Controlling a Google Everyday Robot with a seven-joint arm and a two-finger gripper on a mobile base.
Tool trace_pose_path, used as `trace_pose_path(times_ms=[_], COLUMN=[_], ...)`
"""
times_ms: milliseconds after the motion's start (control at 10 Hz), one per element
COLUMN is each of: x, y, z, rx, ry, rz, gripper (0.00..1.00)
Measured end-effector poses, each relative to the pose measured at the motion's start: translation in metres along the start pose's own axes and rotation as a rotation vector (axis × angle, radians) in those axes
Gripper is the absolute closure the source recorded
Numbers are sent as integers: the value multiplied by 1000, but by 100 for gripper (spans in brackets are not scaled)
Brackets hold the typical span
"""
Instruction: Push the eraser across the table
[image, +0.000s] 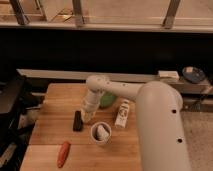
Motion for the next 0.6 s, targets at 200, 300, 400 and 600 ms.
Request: trace_pose_path(times_ms=[200, 300, 400, 600], x=[-10, -14, -18, -21], y=[19, 31, 45, 64], z=[5, 7, 10, 19], rx=[-20, -33, -51, -72], ry=[5, 10, 16, 39], rz=[-45, -71, -100, -145], gripper=[100, 100, 100, 100])
